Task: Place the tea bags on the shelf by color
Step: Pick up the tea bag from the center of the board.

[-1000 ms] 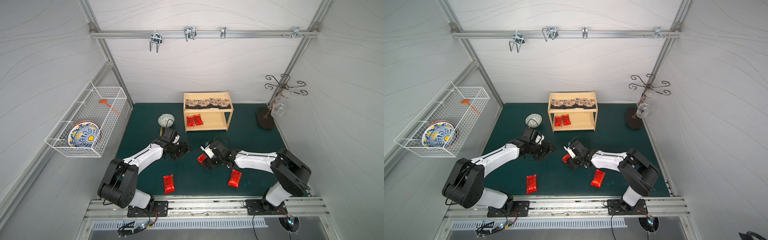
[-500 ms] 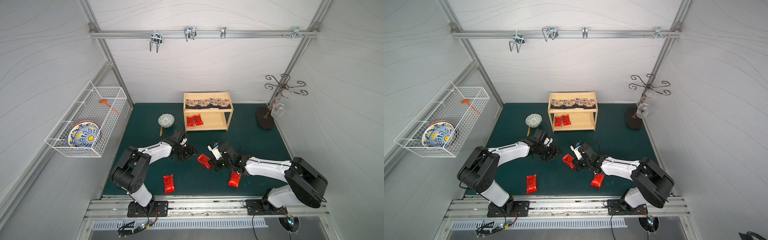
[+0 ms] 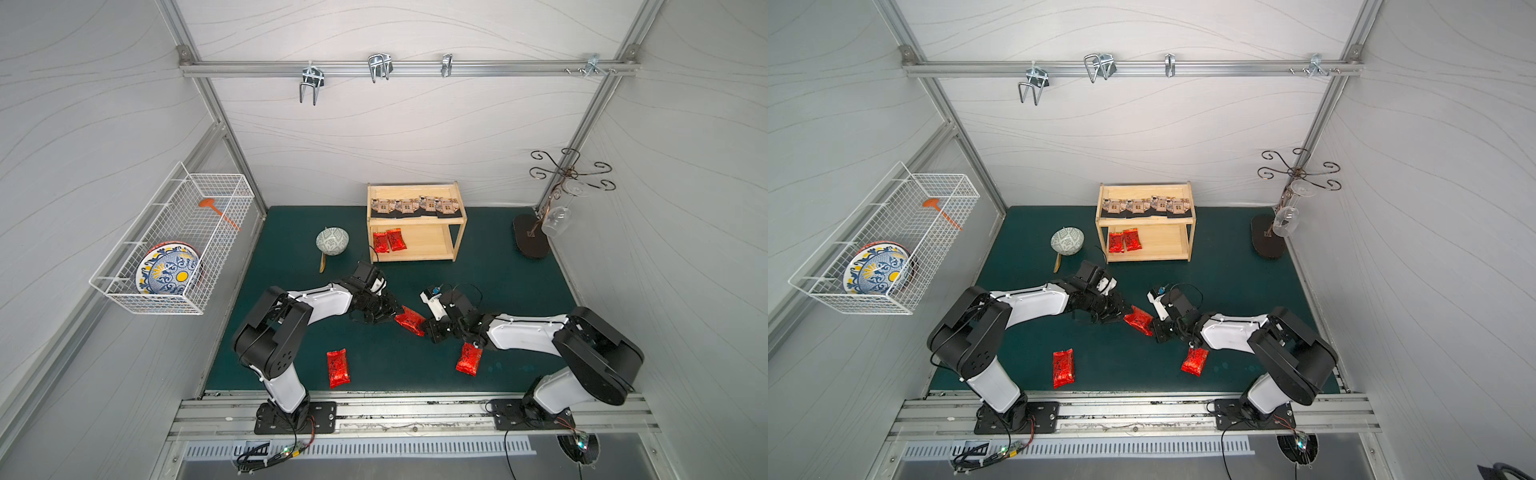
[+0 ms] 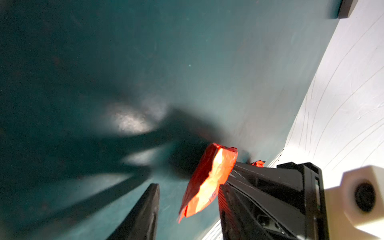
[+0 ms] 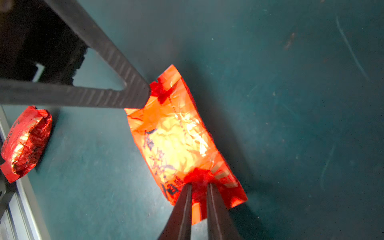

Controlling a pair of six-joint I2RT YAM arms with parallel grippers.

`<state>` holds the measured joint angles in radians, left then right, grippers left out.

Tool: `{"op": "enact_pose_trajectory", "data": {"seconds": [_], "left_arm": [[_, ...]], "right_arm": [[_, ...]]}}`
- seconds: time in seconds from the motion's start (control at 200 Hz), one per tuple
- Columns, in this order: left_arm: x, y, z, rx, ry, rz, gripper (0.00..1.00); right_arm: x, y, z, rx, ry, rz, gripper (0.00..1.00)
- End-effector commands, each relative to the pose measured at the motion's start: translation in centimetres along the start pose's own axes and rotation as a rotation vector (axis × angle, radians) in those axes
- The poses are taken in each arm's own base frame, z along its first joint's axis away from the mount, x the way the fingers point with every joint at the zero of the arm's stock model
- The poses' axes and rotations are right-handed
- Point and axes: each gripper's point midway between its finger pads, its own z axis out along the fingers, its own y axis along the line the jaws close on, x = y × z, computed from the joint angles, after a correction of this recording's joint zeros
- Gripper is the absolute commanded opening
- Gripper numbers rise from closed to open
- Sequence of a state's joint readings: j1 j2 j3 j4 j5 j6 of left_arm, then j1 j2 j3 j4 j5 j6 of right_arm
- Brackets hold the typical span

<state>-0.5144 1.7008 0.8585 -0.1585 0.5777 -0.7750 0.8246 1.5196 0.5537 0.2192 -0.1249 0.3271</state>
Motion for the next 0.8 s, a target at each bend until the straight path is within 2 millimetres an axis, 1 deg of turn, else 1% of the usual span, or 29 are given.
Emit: {"op": "enact_pose_trajectory", "data": {"seconds": [0.0,0.205,0.37,0.445,0.48,0.59,0.665,0.705,0.795], "left_arm": [[-0.5,-1.4,-0.2,0.029,-0.016,0.055,0.42],[-0.5,-1.3,-0.1,0.015,-0.017,0.056,0.21],[-0.6,-1.2,-0.5,0.001,-0.025,0.060,0.10],[-0.6,-1.3,-0.8,-0.004,-0.034,0.070,0.04],[-0.6,-1.5,-1.1,-0.006,-0.041,0.079,0.00],[-0.7,-2.3,-2.2,0.011,-0.066,0.112,0.00],[-0.7,-3.8,-3.3,0.061,-0.092,0.148,0.00],[-0.7,-4.8,-4.0,0.094,-0.110,0.168,0.00],[-0.7,-6.9,-5.5,0.174,-0.145,0.207,0.00]], "right_arm": [[0.0,0.0,0.3,-0.019,0.004,0.025,0.19],[0.3,-0.3,0.4,-0.025,0.008,0.039,0.19],[0.3,-0.5,0.2,-0.027,0.005,0.052,0.21],[-0.1,-0.4,-0.3,-0.042,-0.005,0.073,0.23],[-0.5,-0.3,-0.7,-0.054,-0.017,0.088,0.26],[-2.3,-0.3,-3.0,-0.064,-0.074,0.169,0.31],[-3.5,-1.0,-4.8,-0.056,-0.114,0.273,0.37],[-3.9,-1.3,-5.8,-0.062,-0.127,0.337,0.38],[-5.0,-1.3,-7.7,-0.118,-0.159,0.467,0.40]]}}
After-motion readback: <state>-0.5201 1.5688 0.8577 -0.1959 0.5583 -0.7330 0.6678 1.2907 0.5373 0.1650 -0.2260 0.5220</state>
